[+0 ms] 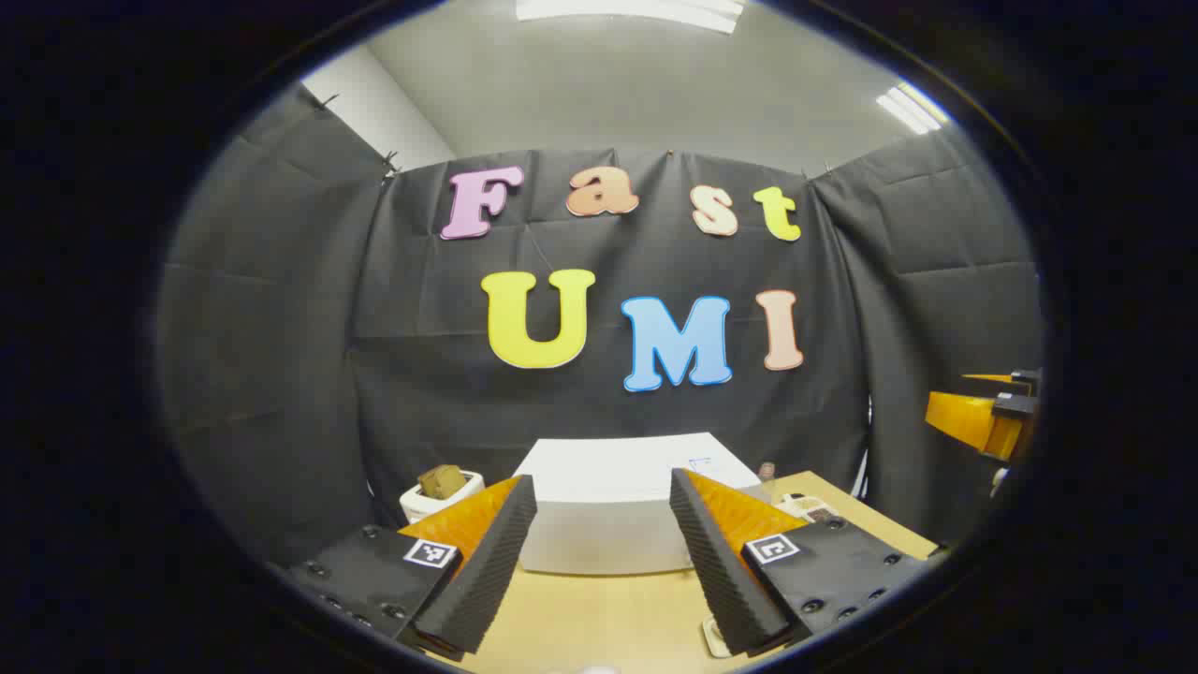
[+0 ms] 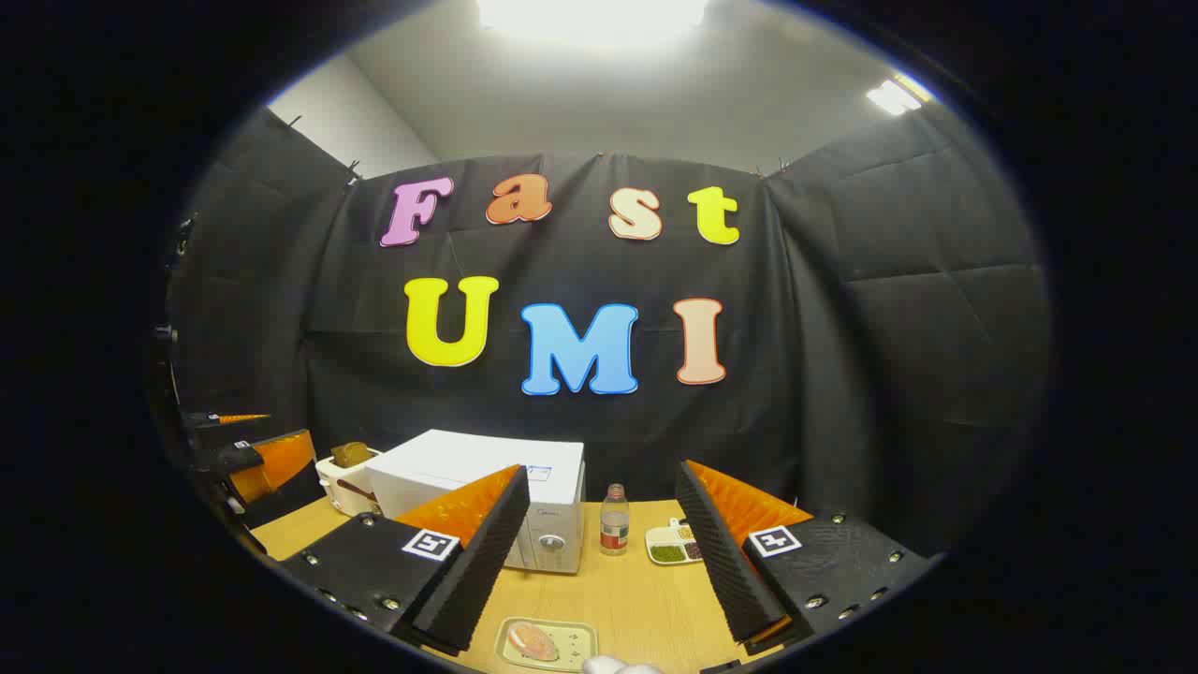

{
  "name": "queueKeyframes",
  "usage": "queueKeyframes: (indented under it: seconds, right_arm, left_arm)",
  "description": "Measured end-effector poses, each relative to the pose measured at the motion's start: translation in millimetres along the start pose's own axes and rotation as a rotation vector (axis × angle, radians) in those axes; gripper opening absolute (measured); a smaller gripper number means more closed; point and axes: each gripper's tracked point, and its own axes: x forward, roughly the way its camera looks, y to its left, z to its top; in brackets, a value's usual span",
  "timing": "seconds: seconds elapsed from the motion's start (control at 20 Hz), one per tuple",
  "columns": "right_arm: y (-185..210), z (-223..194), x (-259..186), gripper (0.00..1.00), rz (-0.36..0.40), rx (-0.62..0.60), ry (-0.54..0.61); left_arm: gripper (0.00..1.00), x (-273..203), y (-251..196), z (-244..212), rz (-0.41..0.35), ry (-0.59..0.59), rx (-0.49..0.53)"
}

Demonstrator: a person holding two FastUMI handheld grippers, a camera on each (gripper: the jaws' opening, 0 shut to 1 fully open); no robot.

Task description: Open the microwave oven with the left hand, put the food in, and close the microwave oven.

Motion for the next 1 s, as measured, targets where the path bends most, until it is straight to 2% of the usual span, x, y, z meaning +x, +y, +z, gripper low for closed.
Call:
queueKeyframes:
  seconds: [0.05, 0.7, 0.85, 1.0]
  right_arm:
    - [0, 0, 1, 0.96, -0.001, -0.003, 0.0]
    - [3, -3, 1, 0.96, 0.001, 0.013, 0.026]
    - [7, 2, 0, 0.97, 0.015, 0.049, 0.04]
    - [-2, 10, -1, 0.96, -0.005, 0.036, 0.042]
  left_arm:
    - [0.97, -1, 0, -1, -0.003, 0.003, -0.003]
    - [0.96, 8, -1, -9, -0.012, -0.006, 0.019]
    - [0.98, 21, -9, -28, -0.029, -0.02, 0.063]
    - [0.98, 39, -37, -63, -0.076, -0.023, 0.085]
